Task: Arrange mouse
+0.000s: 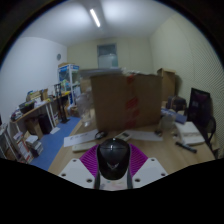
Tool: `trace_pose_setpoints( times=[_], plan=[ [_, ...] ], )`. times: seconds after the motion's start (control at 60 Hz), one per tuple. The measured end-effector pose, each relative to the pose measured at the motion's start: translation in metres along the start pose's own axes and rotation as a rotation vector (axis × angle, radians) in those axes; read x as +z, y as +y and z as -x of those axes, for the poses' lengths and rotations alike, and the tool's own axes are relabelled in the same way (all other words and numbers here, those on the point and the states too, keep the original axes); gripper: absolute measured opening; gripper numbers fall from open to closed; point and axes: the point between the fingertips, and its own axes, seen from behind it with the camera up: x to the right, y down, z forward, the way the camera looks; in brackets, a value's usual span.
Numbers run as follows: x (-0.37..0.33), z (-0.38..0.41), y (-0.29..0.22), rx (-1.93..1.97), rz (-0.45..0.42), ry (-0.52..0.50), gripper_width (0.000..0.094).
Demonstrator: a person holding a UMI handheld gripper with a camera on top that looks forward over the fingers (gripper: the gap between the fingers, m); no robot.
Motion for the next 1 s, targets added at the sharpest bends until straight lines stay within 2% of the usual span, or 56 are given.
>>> trace_pose_setpoints(
  times=[0.133, 0.333, 0.35, 0.367, 0.383, 0.4, 0.5, 0.633, 0.65, 0.667, 0.683, 0.75, 0.8, 1.0],
  plan=[
    [0.043, 0.044, 0.061, -0.03, 0.111, -0.004, 0.0371],
    [0.061, 0.051, 0.122, -0.044, 0.247, 0.032, 0.0393],
    [0.062, 0.051, 0.119, -0.047, 0.228, 0.035, 0.0388],
    [0.063, 0.051, 0.12, -0.054, 0.227, 0.038, 0.0451],
    [0.063, 0.05, 0.122, -0.062, 0.233, 0.041, 0.0403],
    [0.063, 0.051, 0.119, -0.07, 0.231, 0.042, 0.0408],
    [0.063, 0.051, 0.125, -0.076, 0.245, 0.044, 0.0502],
    [0.063, 0.053, 0.125, -0.041, 0.246, 0.008, 0.0564],
    [0.062, 0.054, 0.125, -0.044, 0.251, 0.001, 0.0589],
    [0.061, 0.055, 0.125, -0.046, 0.258, -0.009, 0.0677],
    [0.06, 0.058, 0.125, -0.046, 0.266, -0.02, 0.0722],
    [0.051, 0.067, 0.126, -0.037, 0.312, -0.069, 0.0861],
    [0.042, 0.07, 0.122, -0.035, 0.333, -0.093, 0.0831],
    [-0.031, 0.051, 0.071, -0.024, 0.287, -0.145, 0.0848]
  ],
)
